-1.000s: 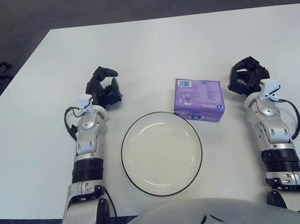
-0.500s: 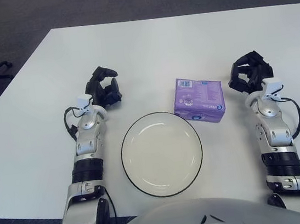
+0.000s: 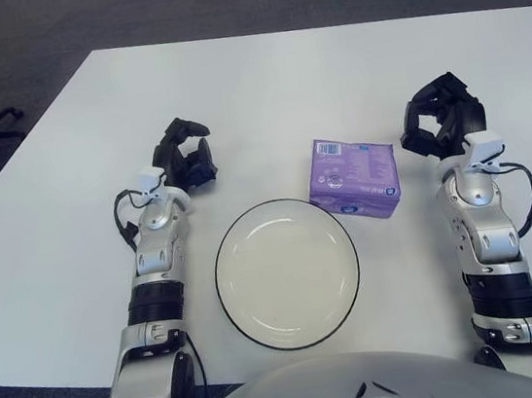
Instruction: Put the tissue paper into the plate.
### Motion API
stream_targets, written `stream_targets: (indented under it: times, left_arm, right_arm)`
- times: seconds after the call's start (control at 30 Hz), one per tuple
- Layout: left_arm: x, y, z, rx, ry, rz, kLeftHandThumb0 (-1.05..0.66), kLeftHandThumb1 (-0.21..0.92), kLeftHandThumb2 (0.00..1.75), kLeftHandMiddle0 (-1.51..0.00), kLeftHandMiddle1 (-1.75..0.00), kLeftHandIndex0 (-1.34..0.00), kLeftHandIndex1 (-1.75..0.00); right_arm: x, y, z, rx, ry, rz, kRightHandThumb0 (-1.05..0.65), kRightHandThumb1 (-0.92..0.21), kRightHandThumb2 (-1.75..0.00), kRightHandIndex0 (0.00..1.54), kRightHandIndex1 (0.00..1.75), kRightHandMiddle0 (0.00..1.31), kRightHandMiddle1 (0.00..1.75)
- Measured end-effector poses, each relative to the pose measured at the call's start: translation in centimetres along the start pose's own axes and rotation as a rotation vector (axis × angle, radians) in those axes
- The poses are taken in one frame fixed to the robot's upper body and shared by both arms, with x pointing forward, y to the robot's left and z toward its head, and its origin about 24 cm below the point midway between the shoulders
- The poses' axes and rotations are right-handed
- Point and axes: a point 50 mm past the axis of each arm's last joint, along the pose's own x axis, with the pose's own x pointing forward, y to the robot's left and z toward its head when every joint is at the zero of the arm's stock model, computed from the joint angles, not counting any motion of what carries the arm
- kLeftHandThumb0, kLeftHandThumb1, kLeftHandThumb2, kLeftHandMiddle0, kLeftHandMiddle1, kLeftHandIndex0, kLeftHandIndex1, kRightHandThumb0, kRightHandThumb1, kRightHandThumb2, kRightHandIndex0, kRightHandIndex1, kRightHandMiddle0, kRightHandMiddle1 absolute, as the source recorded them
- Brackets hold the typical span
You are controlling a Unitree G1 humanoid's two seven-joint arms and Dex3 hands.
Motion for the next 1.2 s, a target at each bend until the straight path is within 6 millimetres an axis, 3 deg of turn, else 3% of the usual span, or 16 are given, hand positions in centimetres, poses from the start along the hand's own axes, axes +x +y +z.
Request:
stream_targets:
  times: [0.3,0.4,0.53,0.8,0.9,0.97,1.0,1.07,1.2]
  left_arm:
    - [0.1,-0.2,0.1,-0.001,-0.006,-0.005,-0.46,0.39,1.22,-1.28,-1.75,-0.55,-1.75]
    - [0.1,-0.4,0.2,-0.003,-0.009,-0.01,-0.46,0.4,1.22,-1.28,-1.75,-0.55,-1.75]
    - [0.1,-0.6,0.4,-0.006,-0.017,-0.016,-0.46,0.4,1.22,-1.28,-1.75,-0.55,-1.75]
    - [0.2,-1.0,0.6,-0.013,-0.026,-0.024,-0.46,0.4,1.22,-1.28,-1.75,-0.55,-1.75]
    - [0.2,-1.2,0.6,-0.011,-0.029,-0.03,-0.46,0.4,1.22,-1.28,-1.75,-0.55,-1.75]
    - [0.2,-1.4,0.6,-0.012,-0.031,-0.035,-0.46,0.39,1.22,-1.28,-1.75,-0.55,-1.75]
    - [0.2,-1.5,0.7,-0.012,-0.032,-0.037,-0.46,0.39,1.22,-1.28,-1.75,-0.55,-1.75]
    - [0.3,-1.8,0.7,-0.012,-0.035,-0.041,-0.46,0.39,1.22,-1.28,-1.75,-0.55,-1.75]
    - [0.4,-2.3,0.9,-0.015,-0.042,-0.05,-0.46,0.39,1.22,-1.28,-1.75,-0.55,-1.75]
  right_arm:
    - [-0.3,0.8,1.5,-0.062,-0.123,0.037,-0.42,-0.5,-1.08,0.77,1.75,0.47,1.75]
    - [-0.4,0.9,1.9,-0.096,-0.157,0.048,-0.14,-0.37,-1.25,0.66,1.73,0.44,1.73]
    - [-0.6,1.2,2.5,-0.121,-0.197,0.066,-0.04,-0.37,-1.24,0.6,1.67,0.41,1.74]
    - [-1.1,1.9,4.1,-0.156,-0.283,0.147,-0.01,-0.52,-1.05,0.46,1.64,0.32,1.75]
    - [-1.3,2.2,4.5,-0.192,-0.32,0.177,-0.01,-0.68,-0.82,0.38,1.62,0.24,1.7]
    - [-1.4,2.4,4.7,-0.237,-0.355,0.186,-0.18,-0.79,-0.66,0.31,1.5,0.23,1.71]
    - [-1.5,2.5,4.8,-0.258,-0.372,0.189,-0.39,-0.82,-0.63,0.27,1.41,0.15,1.6]
    - [-1.7,2.7,5.0,-0.315,-0.425,0.203,-0.59,-0.83,-0.62,0.24,1.27,0.08,1.47]
    - [-2.5,3.1,5.3,-0.409,-0.525,0.254,-0.81,-0.9,-0.56,0.18,1.05,0.01,1.28]
